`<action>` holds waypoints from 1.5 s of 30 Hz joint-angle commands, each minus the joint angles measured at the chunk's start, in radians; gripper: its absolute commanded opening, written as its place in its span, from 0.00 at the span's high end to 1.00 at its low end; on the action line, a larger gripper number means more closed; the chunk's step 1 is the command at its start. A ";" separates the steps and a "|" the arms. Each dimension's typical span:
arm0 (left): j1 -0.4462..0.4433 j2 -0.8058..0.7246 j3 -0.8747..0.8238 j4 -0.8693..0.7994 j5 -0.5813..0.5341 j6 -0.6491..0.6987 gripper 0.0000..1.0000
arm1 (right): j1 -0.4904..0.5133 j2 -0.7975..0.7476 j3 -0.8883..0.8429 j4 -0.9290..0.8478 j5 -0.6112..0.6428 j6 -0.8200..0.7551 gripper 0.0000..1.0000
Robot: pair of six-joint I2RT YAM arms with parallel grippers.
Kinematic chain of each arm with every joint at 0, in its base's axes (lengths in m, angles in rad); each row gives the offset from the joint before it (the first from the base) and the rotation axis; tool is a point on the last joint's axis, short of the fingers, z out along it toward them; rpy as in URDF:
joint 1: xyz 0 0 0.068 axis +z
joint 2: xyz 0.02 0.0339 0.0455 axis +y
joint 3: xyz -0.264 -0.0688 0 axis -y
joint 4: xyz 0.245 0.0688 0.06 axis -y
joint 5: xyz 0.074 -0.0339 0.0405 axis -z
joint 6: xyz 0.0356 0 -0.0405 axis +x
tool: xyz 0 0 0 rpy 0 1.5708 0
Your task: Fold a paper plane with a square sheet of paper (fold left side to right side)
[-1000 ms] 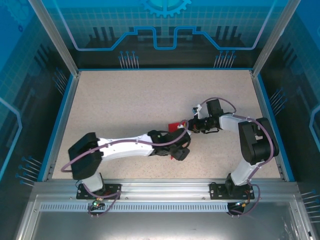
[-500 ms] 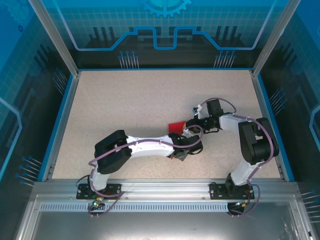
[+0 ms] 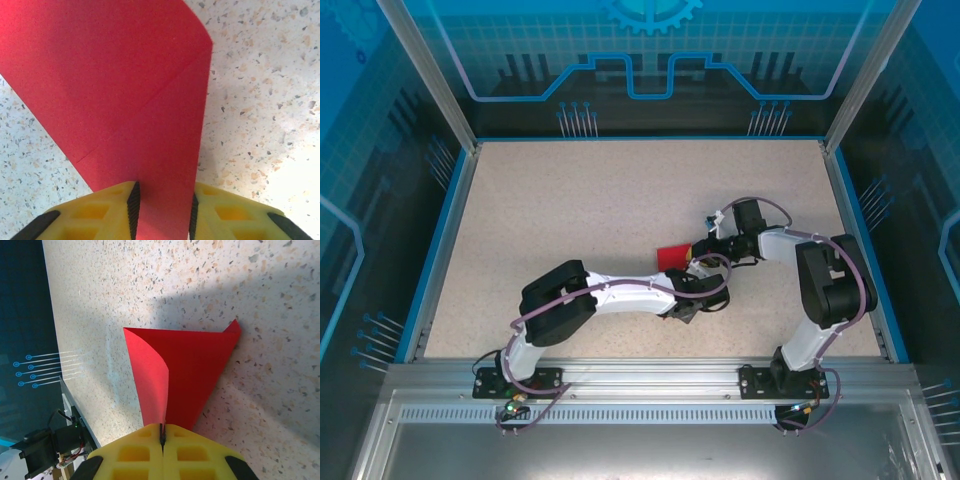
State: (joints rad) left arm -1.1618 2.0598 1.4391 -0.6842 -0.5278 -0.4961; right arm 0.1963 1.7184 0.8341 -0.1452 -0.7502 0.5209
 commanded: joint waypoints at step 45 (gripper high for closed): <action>0.261 -0.273 -0.576 0.963 0.711 -0.306 1.00 | -0.084 -0.469 -0.336 0.079 0.214 -0.052 0.21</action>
State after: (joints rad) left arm -0.9215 1.8229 0.9188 0.0849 0.0807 -0.7185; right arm 0.0898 1.2472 0.5201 -0.1291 -0.5278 0.4671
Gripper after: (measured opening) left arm 0.050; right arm 0.795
